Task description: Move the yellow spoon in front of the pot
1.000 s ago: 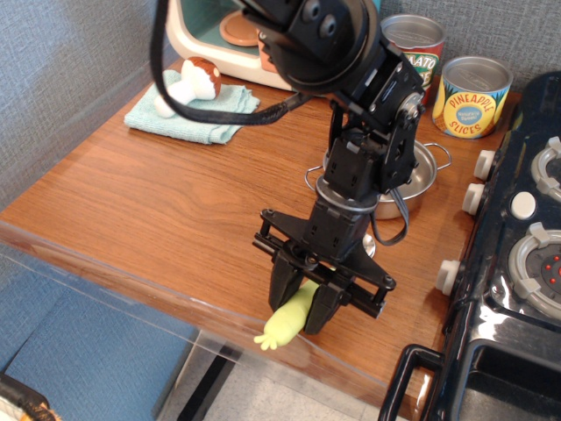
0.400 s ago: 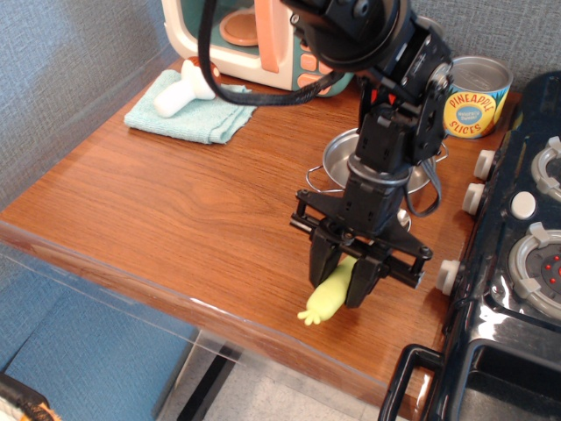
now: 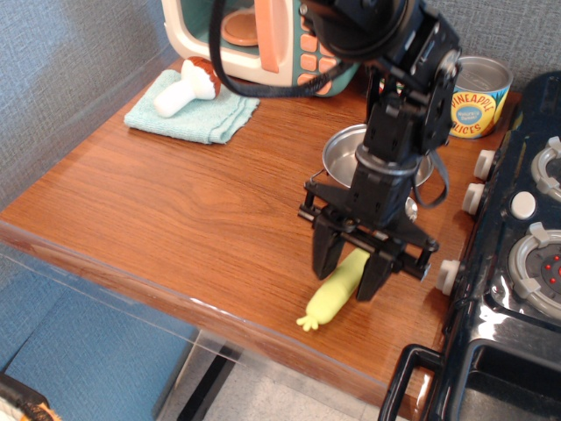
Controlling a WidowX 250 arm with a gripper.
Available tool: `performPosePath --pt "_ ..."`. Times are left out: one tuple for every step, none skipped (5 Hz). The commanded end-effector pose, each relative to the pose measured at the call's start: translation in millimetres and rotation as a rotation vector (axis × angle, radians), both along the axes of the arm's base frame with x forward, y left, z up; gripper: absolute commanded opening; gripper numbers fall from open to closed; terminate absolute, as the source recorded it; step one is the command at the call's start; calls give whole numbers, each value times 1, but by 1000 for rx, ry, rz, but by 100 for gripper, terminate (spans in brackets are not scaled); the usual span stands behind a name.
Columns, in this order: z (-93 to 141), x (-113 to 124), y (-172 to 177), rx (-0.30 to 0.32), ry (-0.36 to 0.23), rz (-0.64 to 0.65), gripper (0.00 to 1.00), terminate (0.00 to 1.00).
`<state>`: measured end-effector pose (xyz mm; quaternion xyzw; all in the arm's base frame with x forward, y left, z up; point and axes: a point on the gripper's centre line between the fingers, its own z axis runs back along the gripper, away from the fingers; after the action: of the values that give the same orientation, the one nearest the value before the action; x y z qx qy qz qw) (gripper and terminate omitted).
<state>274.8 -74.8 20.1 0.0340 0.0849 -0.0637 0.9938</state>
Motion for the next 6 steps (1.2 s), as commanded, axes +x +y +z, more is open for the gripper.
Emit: performPosePath --pt "23 -9 9 -4 -72 -13 100 0" --pt "45 -13 20 -13 -167 -15 100 0" --pt "59 -17 30 -47 -213 -12 100 0" --pt "61 -16 41 -41 -220 -3 100 0" --pt "61 -16 41 -41 -220 -3 100 0" --pt "61 -16 41 -41 -220 -3 100 0"
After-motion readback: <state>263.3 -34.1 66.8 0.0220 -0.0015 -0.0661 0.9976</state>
